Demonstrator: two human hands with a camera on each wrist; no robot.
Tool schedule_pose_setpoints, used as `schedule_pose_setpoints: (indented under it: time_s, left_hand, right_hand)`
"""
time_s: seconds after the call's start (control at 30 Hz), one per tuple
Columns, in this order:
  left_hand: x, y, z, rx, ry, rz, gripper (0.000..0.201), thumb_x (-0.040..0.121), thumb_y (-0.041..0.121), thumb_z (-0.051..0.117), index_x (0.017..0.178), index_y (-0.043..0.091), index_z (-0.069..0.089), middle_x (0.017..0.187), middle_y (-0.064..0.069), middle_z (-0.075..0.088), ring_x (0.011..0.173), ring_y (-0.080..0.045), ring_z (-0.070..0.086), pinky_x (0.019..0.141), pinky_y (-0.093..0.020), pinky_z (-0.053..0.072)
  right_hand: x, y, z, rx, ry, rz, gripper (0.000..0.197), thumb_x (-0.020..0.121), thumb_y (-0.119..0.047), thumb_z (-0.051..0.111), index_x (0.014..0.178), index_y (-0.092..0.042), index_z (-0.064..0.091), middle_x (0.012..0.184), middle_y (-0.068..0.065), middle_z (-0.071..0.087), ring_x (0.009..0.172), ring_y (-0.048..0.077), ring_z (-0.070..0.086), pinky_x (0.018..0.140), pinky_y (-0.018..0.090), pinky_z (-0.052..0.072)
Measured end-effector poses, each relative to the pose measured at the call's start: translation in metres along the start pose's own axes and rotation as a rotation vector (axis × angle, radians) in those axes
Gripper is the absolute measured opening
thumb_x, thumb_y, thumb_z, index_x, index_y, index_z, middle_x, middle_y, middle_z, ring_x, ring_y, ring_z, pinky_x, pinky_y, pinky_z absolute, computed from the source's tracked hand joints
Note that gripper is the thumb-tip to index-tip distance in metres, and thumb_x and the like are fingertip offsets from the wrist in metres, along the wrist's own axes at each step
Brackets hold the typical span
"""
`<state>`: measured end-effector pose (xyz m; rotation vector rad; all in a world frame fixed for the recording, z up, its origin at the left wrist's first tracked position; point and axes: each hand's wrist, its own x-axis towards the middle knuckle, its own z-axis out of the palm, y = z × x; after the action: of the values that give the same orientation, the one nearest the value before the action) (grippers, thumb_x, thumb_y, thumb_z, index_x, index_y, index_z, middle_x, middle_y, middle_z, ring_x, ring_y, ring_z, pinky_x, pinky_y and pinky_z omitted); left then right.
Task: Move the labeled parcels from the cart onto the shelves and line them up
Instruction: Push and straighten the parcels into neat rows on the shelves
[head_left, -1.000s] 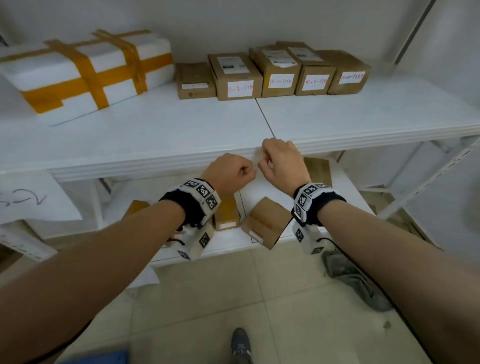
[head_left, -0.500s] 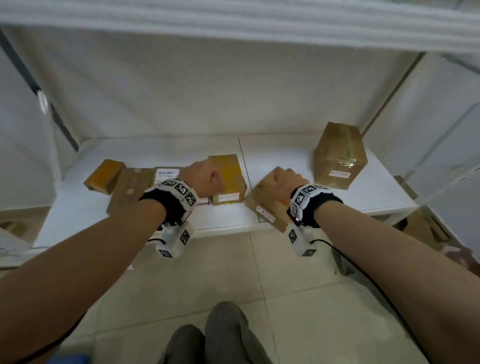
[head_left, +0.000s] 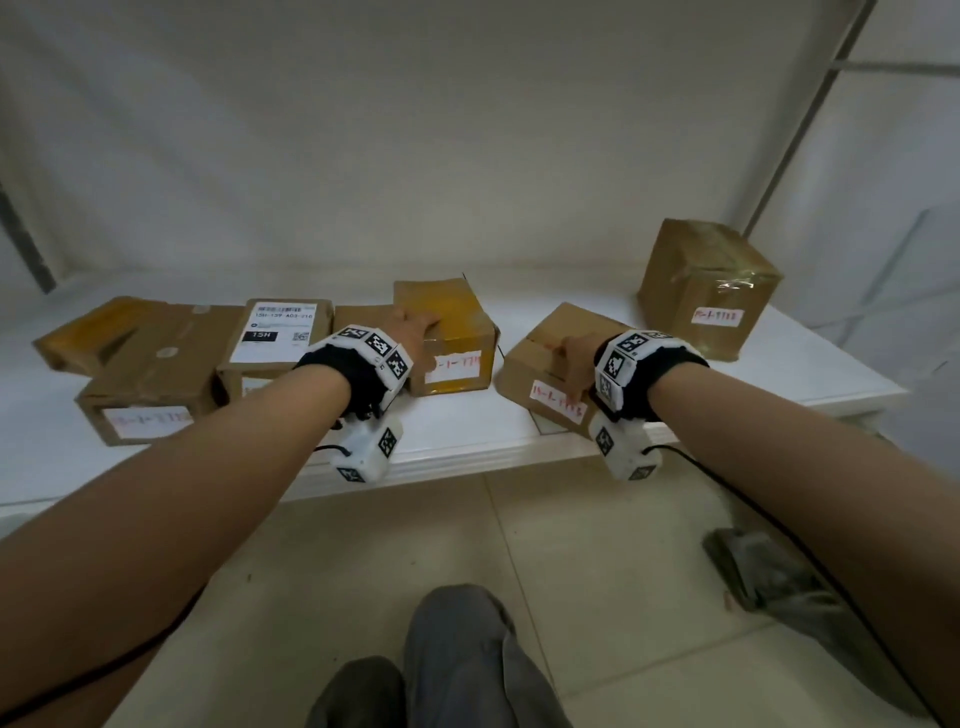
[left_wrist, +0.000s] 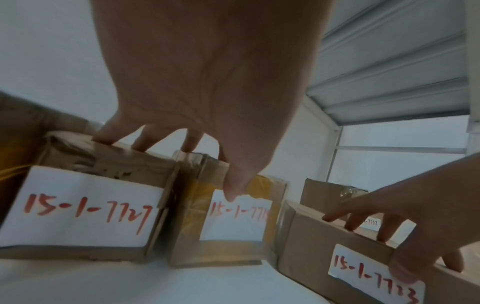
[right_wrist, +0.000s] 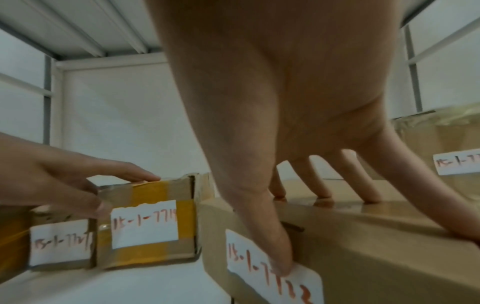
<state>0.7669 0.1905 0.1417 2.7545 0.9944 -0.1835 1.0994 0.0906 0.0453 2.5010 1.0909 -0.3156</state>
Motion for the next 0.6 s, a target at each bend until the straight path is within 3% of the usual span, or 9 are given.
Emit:
schedule_pose_setpoints:
  time_s: [0.07, 0.13, 0.2, 0.3, 0.4, 0.47, 0.6]
  left_hand:
    - [0.005, 0.001, -0.001, 0.005, 0.039, 0.000, 0.073, 0.098, 0.027, 0.057, 0.157, 0.030, 0.014, 0.163, -0.013, 0.010, 0.138, -0.036, 0.039, 0.107, -0.039, 0.039]
    - [0.011, -0.002, -0.003, 0.014, 0.058, 0.026, 0.067, 0.100, 0.031, 0.052, 0.156, 0.027, 0.017, 0.161, -0.014, 0.019, 0.136, -0.035, 0.042, 0.106, -0.038, 0.039]
    - [0.015, -0.003, -0.007, 0.022, 0.060, 0.055, 0.063, 0.101, 0.034, 0.048, 0.156, 0.023, 0.020, 0.159, -0.013, 0.026, 0.138, -0.033, 0.039, 0.108, -0.037, 0.036]
    - [0.016, -0.007, -0.009, 0.040, 0.052, 0.054, 0.060, 0.102, 0.035, 0.045, 0.156, 0.026, 0.020, 0.159, -0.011, 0.026, 0.140, -0.032, 0.037, 0.111, -0.037, 0.034]
    - [0.012, -0.008, -0.012, 0.056, 0.029, 0.026, 0.060, 0.102, 0.040, 0.044, 0.156, 0.033, 0.018, 0.161, -0.010, 0.016, 0.138, -0.034, 0.039, 0.111, -0.040, 0.037]
    - [0.008, -0.005, -0.015, 0.061, 0.015, 0.019, 0.060, 0.102, 0.037, 0.045, 0.156, 0.034, 0.018, 0.160, -0.010, 0.018, 0.137, -0.033, 0.039, 0.110, -0.040, 0.036]
    - [0.004, -0.004, -0.021, 0.050, -0.012, 0.032, 0.058, 0.104, 0.034, 0.043, 0.156, 0.031, 0.019, 0.159, -0.010, 0.020, 0.142, -0.031, 0.032, 0.112, -0.038, 0.030]
  right_hand:
    - [0.028, 0.010, -0.005, -0.015, -0.004, -0.014, 0.119, 0.007, -0.064, 0.086, 0.120, -0.044, 0.056, 0.105, -0.005, 0.070, 0.088, 0.023, 0.067, 0.081, 0.046, 0.058]
    - [0.050, 0.021, -0.010, 0.030, 0.040, -0.063, 0.125, 0.006, -0.060, 0.087, 0.122, -0.054, 0.043, 0.111, -0.009, 0.067, 0.093, 0.022, 0.066, 0.079, 0.046, 0.058]
    - [0.040, 0.026, -0.022, 0.016, 0.074, -0.083, 0.125, 0.017, -0.051, 0.087, 0.127, -0.060, 0.027, 0.111, -0.009, 0.062, 0.092, 0.025, 0.065, 0.076, 0.046, 0.058]
    - [-0.043, 0.004, -0.036, 0.005, 0.170, -0.064, 0.096, 0.059, -0.032, 0.080, 0.136, -0.055, 0.027, 0.110, -0.004, 0.062, 0.091, 0.029, 0.066, 0.081, 0.043, 0.057]
    - [-0.124, -0.018, -0.055, 0.085, 0.173, -0.116, 0.082, 0.084, -0.009, 0.069, 0.151, -0.034, 0.029, 0.136, 0.007, 0.057, 0.118, 0.032, 0.059, 0.092, 0.035, 0.046]
    - [-0.130, -0.016, -0.056, 0.089, 0.154, -0.103, 0.080, 0.087, -0.001, 0.065, 0.154, -0.023, 0.027, 0.143, 0.011, 0.050, 0.129, 0.033, 0.050, 0.102, 0.038, 0.040]
    - [-0.116, -0.014, -0.052, 0.112, 0.186, -0.076, 0.081, 0.087, -0.005, 0.069, 0.153, -0.022, 0.026, 0.147, 0.014, 0.043, 0.132, 0.036, 0.046, 0.109, 0.043, 0.037]
